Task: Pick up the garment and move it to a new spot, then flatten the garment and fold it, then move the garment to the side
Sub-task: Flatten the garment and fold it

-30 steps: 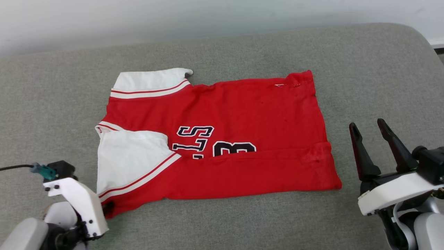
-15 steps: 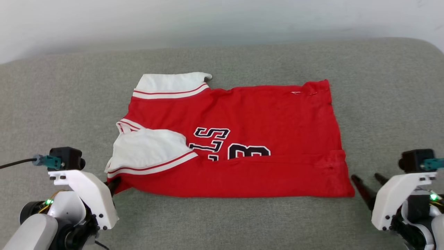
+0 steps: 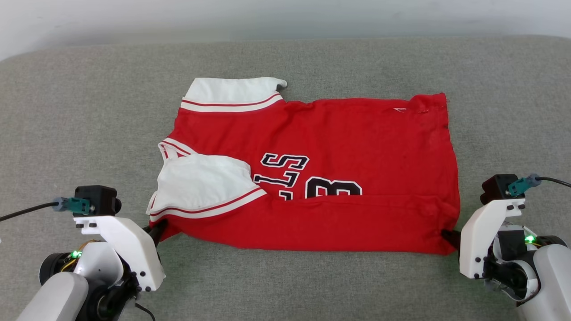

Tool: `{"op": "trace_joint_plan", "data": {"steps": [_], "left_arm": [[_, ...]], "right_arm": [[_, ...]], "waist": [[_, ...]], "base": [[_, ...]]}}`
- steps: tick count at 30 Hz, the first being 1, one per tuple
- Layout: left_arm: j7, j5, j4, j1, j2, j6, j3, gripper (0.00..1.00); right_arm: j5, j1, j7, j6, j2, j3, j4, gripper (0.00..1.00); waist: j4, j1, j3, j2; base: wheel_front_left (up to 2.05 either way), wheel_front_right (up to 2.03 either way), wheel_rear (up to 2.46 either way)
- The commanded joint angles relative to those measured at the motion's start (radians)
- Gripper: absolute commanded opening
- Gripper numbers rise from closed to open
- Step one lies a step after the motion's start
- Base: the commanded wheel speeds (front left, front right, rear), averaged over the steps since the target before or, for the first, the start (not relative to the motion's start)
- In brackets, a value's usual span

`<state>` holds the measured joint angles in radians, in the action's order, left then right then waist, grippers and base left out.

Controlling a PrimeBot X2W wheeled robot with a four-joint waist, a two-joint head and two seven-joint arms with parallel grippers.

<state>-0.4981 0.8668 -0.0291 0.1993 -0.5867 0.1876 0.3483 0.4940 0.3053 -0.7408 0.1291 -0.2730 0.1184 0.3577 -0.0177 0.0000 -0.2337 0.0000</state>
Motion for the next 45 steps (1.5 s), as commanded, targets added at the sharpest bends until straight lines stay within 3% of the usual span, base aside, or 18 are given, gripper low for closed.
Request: {"op": "trace_joint_plan", "data": {"steps": [1, 7, 14, 21, 25, 26, 27, 28, 29, 35, 38, 45], "left_arm": [[0.012, 0.001, 0.008, 0.008, 0.005, -0.002, -0.001, 0.0], [0.054, 0.004, 0.013, -0.02, 0.019, -0.01, -0.007, 0.0], [0.079, 0.012, -0.022, -0.112, 0.017, 0.022, -0.017, 0.0], [0.062, 0.047, -0.054, -0.244, 0.01, 0.067, -0.023, 0.0], [0.053, 0.07, -0.031, -0.274, 0.027, 0.062, -0.015, 0.0], [0.05, 0.077, -0.019, -0.273, 0.037, 0.056, -0.009, 0.13], [0.054, 0.088, -0.007, -0.268, 0.052, 0.049, -0.008, 0.61], [0.054, 0.088, -0.007, -0.268, 0.052, 0.049, -0.008, 0.61], [0.065, 0.087, 0.029, -0.249, 0.06, 0.038, -0.005, 1.0], [0.137, 0.06, 0.091, -0.206, 0.078, 0.014, -0.017, 1.0], [0.212, 0.02, 0.082, -0.181, 0.075, 0.02, -0.038, 1.0], [0.374, -0.085, 0.05, -0.087, 0.081, 0.048, -0.071, 1.0]], "right_arm": [[0.008, -0.026, -0.01, 0.002, 0.03, 0.032, 0.042, 0.0], [0.02, -0.002, 0.036, 0.002, -0.004, 0.012, -0.021, 0.0], [0.024, -0.09, 0.003, 0.002, -0.017, -0.017, -0.153, 0.0], [0.016, -0.221, -0.076, 0.001, 0.012, -0.093, -0.267, 0.0], [0.0, -0.274, -0.094, 0.002, 0.037, -0.13, -0.27, 0.0], [-0.008, -0.282, -0.093, 0.001, 0.042, -0.136, -0.263, 0.0], [-0.01, -0.289, -0.092, 0.001, 0.049, -0.143, -0.255, 0.57], [-0.01, -0.289, -0.092, 0.001, 0.049, -0.143, -0.255, 0.57], [-0.014, -0.299, -0.08, 0.002, 0.065, -0.151, -0.236, 1.0], [-0.015, -0.305, 0.022, 0.002, 0.061, -0.124, -0.242, 1.0], [-0.039, -0.289, 0.172, 0.001, 0.034, -0.104, -0.283, 1.0], [-0.123, -0.249, 0.48, 0.001, 0.063, -0.125, -0.325, 1.0]], "waist": [[0.002, 0.0, 0.006, 0.0], [0.002, 0.0, 0.054, 0.0], [0.002, 0.0, 0.15, 0.0], [0.004, 0.0, 0.197, 0.0], [0.004, 0.0, 0.188, 0.0], [0.004, 0.0, 0.185, 0.0], [0.004, 0.0, 0.181, 0.0], [0.004, 0.0, 0.181, 0.0], [0.002, 0.0, 0.175, 0.0], [-0.018, 0.0, 0.178, 0.0], [-0.033, 0.0, 0.19, 0.0], [-0.078, 0.0, 0.202, 0.0]], "base": [[0.0, 0.0, 0.0], [0.0, 0.0, 0.0], [0.0, 0.0, 0.0], [0.0, 0.0, 0.0], [0.0, 0.0, 0.0], [0.0, 0.0, 0.0], [0.0, 0.0, 0.0], [0.0, 0.0, 0.0], [0.0, 0.0, 0.0], [0.0, 0.0, 0.0], [0.0, 0.0, 0.0], [0.0, 0.0, 0.0]]}}
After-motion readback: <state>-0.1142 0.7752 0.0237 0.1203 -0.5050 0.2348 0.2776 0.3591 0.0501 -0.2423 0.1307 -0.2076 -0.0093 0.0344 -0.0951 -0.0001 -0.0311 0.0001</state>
